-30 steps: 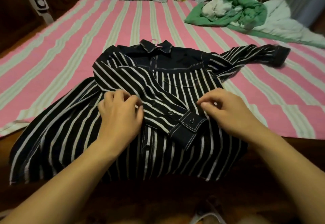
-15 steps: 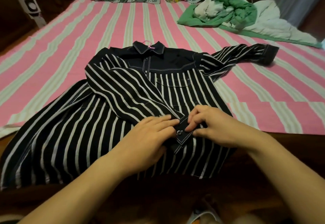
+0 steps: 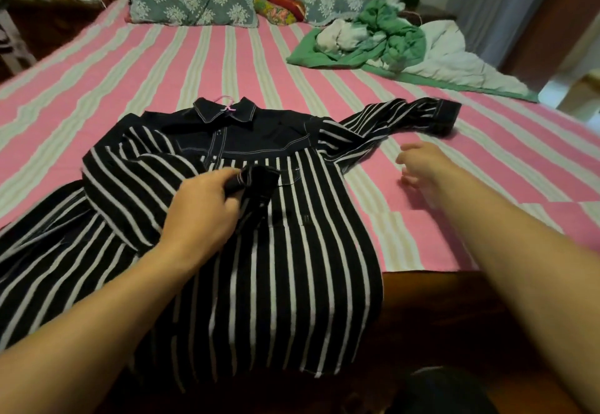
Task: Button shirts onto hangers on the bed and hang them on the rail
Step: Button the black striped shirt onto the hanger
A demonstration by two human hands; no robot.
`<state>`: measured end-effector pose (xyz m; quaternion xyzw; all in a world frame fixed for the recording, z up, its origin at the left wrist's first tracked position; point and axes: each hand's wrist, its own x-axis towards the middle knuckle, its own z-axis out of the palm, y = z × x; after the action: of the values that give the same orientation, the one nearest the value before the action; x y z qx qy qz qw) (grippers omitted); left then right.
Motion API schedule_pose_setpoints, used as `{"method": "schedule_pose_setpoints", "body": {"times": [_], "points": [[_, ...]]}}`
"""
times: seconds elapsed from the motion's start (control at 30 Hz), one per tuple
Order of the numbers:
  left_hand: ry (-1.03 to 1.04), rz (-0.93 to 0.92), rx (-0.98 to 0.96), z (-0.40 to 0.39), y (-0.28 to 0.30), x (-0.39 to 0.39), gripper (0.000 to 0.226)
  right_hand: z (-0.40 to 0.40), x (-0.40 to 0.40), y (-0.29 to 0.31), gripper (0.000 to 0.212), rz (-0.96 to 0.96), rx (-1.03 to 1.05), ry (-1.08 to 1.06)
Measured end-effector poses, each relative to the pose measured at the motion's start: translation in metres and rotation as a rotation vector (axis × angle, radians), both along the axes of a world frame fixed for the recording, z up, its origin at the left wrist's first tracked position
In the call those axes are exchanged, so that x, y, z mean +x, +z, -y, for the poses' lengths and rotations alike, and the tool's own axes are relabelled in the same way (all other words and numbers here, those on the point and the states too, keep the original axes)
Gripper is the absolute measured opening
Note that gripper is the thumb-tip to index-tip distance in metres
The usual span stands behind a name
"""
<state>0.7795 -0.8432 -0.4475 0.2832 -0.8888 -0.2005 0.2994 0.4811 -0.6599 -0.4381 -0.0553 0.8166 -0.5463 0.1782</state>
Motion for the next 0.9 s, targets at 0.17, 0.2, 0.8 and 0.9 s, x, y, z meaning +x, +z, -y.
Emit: {"method": "schedule_pose_setpoints", "body": {"times": [0.17,0.2,0.8,0.9], "points": [[-0.015,-0.175,-0.064,0.011,0.027,-0.097,0.030,0.024,-0.074,-0.025,0.046,-0.076,0.052,-0.141],[-0.161,-0.034,-0.088,0.010,0.013,-0.113,0.040,0.024,-0.092,-0.028,0.048,-0.118,0.079,-0.166],[-0.464,0.740,-0.065,0.009,-0.076,-0.146,0.060,-0.001,-0.190,-0.049,0.030,-0.337,0.072,-0.126],[-0.476,0.721,-0.031,0.006,-0.064,-0.143,0.055,-0.014,-0.151,-0.008,0.037,-0.638,0.250,-0.010]]}}
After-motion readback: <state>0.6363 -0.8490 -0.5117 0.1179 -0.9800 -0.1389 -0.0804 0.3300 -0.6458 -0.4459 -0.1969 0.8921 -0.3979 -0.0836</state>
